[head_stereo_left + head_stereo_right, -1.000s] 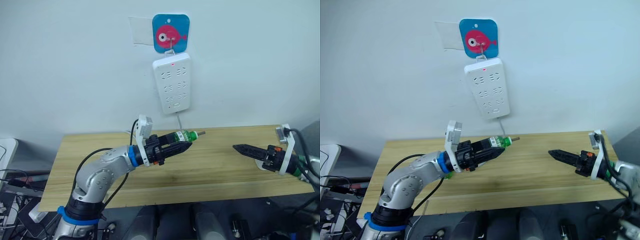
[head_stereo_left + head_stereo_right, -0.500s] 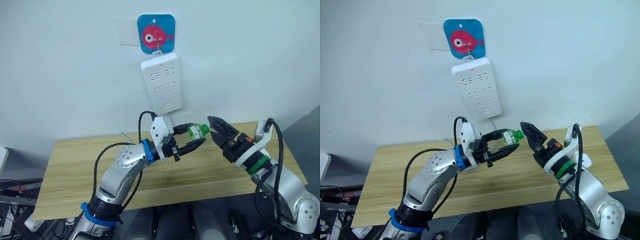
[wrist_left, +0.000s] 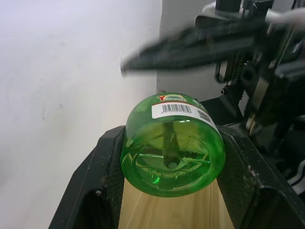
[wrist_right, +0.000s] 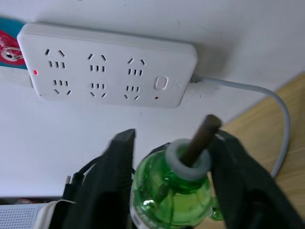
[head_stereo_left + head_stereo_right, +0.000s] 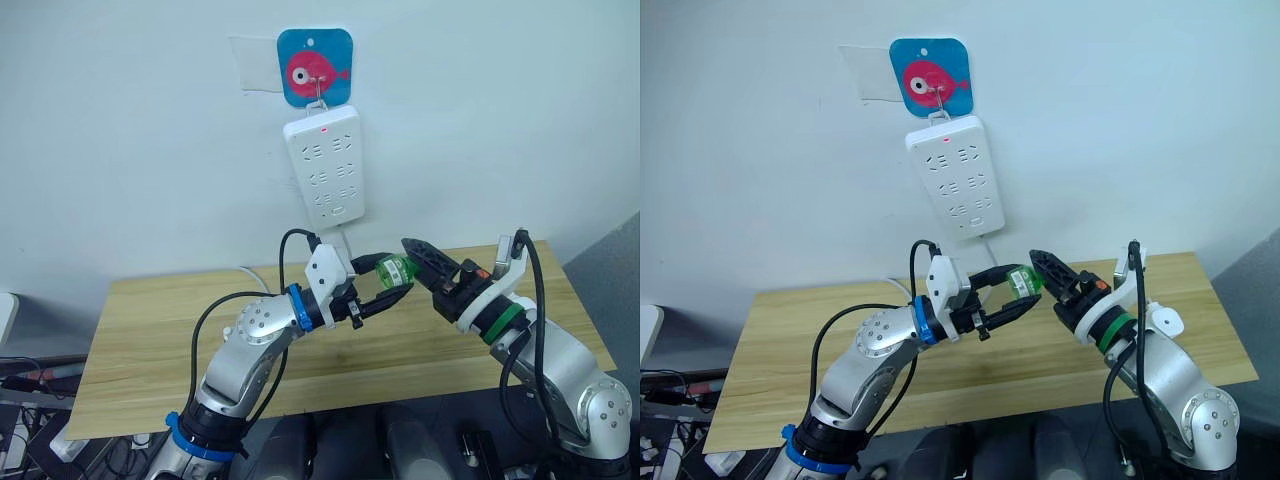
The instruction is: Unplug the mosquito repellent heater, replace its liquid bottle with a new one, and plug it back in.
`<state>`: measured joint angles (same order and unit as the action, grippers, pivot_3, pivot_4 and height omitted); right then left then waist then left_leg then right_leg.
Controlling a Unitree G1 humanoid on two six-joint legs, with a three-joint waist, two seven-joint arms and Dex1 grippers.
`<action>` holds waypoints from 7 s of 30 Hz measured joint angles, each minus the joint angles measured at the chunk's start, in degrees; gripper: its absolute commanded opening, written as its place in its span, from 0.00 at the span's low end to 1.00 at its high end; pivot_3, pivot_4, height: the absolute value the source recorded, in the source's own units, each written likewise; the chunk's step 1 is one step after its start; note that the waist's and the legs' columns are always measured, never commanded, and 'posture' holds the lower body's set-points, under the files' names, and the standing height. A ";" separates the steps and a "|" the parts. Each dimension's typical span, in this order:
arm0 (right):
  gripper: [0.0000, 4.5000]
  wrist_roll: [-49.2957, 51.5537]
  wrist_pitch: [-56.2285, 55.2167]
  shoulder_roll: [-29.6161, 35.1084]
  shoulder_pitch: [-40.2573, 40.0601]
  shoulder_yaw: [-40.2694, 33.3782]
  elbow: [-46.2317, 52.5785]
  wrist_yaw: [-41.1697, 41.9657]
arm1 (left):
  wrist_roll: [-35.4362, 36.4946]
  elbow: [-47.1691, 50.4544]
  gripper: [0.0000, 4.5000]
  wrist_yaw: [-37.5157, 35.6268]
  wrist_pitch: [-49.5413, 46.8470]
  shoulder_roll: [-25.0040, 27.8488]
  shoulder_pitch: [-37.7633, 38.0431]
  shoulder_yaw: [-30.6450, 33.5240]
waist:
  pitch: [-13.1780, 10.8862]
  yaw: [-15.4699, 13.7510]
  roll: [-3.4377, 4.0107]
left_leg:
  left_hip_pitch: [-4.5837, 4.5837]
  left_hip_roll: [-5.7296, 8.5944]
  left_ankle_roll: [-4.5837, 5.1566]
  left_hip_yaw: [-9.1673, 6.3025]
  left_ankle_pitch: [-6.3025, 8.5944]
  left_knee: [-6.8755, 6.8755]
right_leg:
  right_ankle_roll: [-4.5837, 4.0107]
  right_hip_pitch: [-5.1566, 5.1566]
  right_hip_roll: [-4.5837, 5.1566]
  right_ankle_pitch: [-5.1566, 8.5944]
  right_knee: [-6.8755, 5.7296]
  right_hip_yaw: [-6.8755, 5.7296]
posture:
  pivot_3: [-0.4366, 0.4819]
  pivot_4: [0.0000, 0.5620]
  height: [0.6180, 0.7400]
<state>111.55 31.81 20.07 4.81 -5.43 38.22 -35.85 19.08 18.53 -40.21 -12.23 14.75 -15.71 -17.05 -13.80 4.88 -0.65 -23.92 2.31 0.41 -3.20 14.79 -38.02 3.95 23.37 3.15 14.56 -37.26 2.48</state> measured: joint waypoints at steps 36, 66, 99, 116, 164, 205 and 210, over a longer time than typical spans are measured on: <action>0.19 -73.38 -11.69 17.94 -2.04 13.03 -18.37 29.09 | 6.42 7.89 1.00 -9.03 -12.17 13.29 4.85 3.54 | -0.04 -0.34 -0.05 | 0.05 0.00 0.00 0.03 0.00 -0.02 | -0.01 -0.02 -0.01 0.02 0.00 -0.01 | 0.37 0.51 1.00; 0.74 -106.41 -51.33 -2.34 9.01 7.29 -72.56 45.13 | 4.80 6.44 1.00 -9.15 -8.66 14.16 7.10 3.93 | -2.63 -0.39 -0.09 | 0.17 -0.03 -0.01 0.02 0.00 -0.05 | -0.13 0.05 0.13 0.05 -0.41 0.05 | 0.41 0.61 1.00; 0.99 -86.53 -9.83 16.78 11.08 17.85 -17.58 90.58 | -12.78 4.43 1.00 28.49 19.29 -9.66 48.86 19.23 | -3.06 -5.37 -0.44 | -0.09 0.05 -0.07 -0.32 0.01 0.02 | -0.09 -0.08 0.45 0.07 0.28 -0.31 | 0.55 0.51 1.00; 0.99 -85.53 -3.30 14.65 17.52 18.98 -15.17 93.00 | -10.92 -31.97 1.00 26.57 36.19 -10.12 28.17 24.12 | -2.94 -5.38 -0.57 | -0.07 0.07 -0.12 -0.39 0.00 0.00 | -0.12 -0.04 0.47 -0.04 0.15 -0.51 | 0.48 0.50 1.00; 1.00 -83.23 3.53 16.00 22.71 15.55 -14.81 90.53 | -16.13 -44.64 0.50 27.79 41.23 -6.82 16.24 21.54 | -3.63 -2.93 -0.71 | -0.10 0.03 -0.10 -0.42 0.01 0.06 | -0.16 0.04 0.55 -0.05 0.14 -0.27 | 0.41 0.65 1.00; 1.00 -82.54 6.15 15.47 21.48 14.94 -12.68 87.92 | -15.31 -57.02 0.50 25.88 46.33 -6.99 9.35 21.95 | -3.91 -2.36 -0.78 | -0.47 0.07 -0.13 -0.44 0.00 0.06 | -0.15 0.41 0.57 -0.06 0.12 -0.33 | 0.36 0.61 1.00; 1.00 -82.78 6.03 15.25 21.76 14.92 -13.11 87.31 | -15.30 -56.44 0.50 25.98 46.43 -6.99 10.04 21.93 | -3.92 -2.00 -0.78 | -0.47 0.07 -0.12 -0.44 0.01 0.08 | -0.15 0.42 0.57 -0.06 0.14 -0.33 | 0.36 0.63 1.00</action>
<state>28.76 37.84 35.32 26.56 9.49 25.11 51.46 3.78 -37.91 -14.23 34.20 7.76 -5.68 4.87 -17.72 2.88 -1.44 -24.39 2.37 0.29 -3.65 14.80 -37.94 3.80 23.78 3.72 14.50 -37.12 2.15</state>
